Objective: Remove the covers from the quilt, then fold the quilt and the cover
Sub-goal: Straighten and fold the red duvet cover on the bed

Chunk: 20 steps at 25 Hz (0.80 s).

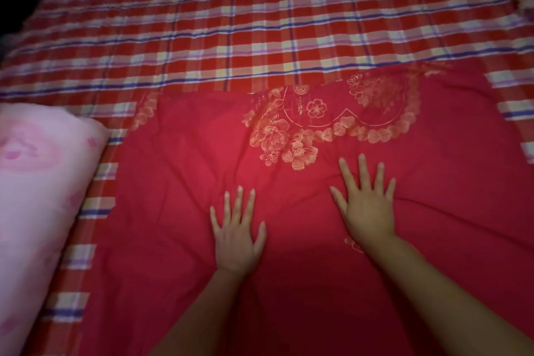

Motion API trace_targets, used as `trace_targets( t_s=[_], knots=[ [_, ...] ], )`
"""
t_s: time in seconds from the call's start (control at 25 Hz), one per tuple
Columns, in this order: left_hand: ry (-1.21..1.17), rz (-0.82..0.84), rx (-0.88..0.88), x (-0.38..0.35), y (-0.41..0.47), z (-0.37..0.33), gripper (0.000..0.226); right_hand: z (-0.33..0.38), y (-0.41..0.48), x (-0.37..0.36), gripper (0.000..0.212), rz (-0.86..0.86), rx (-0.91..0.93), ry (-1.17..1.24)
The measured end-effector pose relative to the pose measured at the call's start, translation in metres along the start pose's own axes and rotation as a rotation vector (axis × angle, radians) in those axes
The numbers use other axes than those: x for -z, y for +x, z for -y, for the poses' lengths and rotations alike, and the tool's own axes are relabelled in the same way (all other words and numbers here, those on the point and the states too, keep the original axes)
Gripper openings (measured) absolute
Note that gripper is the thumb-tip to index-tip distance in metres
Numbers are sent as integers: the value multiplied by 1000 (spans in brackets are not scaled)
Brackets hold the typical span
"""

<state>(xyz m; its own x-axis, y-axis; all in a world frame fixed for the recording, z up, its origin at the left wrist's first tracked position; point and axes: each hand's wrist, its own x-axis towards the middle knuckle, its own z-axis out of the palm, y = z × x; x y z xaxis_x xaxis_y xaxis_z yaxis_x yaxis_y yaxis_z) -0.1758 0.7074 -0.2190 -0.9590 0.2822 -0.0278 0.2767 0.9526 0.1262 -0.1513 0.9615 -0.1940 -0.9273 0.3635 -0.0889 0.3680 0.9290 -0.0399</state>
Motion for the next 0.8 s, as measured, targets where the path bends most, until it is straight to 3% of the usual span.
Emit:
trace_targets(
  t_s=[0.2, 0.36, 0.44, 0.64, 0.8],
  knots=[
    [3, -20, -3, -1, 1, 4, 65, -4, -62, -3, 56, -122, -8, 71],
    [-85, 36, 167, 15, -30, -19, 59, -30, -179, -7, 53, -127, -26, 144],
    [-154, 69, 184, 19, -79, -27, 59, -45, -243, -11, 53, -84, -61, 132],
    [-199, 113, 12, 24, -268, -13, 66, -87, -419, -20, 55, 38, -186, 147],
    [-201, 134, 24, 23, -372, 4, 56, -109, -522, -23, 60, 78, -412, 264]
  ],
)
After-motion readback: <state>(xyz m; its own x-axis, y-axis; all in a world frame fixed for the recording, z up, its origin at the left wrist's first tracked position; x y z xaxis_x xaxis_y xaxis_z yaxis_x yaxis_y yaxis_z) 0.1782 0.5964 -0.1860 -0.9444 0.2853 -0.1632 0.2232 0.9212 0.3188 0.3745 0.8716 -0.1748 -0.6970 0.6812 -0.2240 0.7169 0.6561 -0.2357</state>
